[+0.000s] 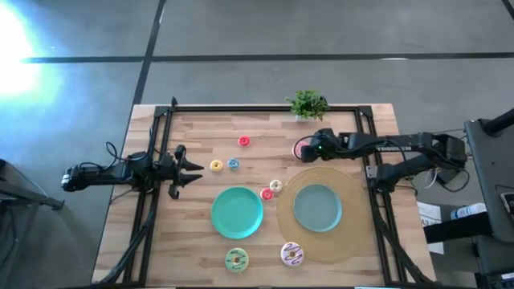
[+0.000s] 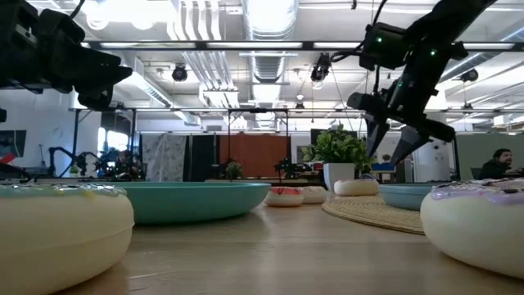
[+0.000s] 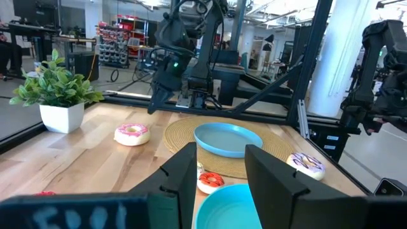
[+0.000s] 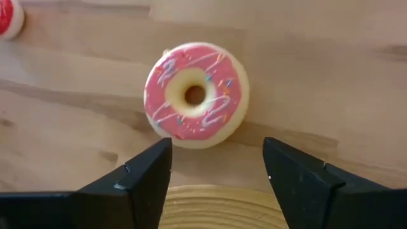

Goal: Pick & Place donuts
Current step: Put the large pink donut on the light blue plate

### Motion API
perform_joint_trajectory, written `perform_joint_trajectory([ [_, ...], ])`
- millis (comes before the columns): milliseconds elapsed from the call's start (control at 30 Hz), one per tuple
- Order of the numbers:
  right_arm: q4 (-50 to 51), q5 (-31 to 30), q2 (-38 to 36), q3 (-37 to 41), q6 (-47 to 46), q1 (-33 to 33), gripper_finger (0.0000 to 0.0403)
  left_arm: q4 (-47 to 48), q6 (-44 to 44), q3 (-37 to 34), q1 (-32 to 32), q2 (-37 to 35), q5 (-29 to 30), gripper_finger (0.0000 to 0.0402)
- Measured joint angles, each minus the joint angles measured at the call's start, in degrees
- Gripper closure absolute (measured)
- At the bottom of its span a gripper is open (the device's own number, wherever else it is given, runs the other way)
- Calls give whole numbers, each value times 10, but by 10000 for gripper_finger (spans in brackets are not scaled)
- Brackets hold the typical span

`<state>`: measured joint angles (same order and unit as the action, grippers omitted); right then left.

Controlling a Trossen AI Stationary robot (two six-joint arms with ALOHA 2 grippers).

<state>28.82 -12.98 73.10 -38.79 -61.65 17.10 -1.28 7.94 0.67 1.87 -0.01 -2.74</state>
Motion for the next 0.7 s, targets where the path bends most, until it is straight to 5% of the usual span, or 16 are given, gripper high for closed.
perform_joint_trajectory([
  [533, 10, -33, -86, -5, -15, 37, 165, 0, 0, 0, 0, 0, 0, 294],
  [700, 23, 54, -69, -5, -15, 73, 174, 0, 0, 0, 0, 0, 0, 294],
])
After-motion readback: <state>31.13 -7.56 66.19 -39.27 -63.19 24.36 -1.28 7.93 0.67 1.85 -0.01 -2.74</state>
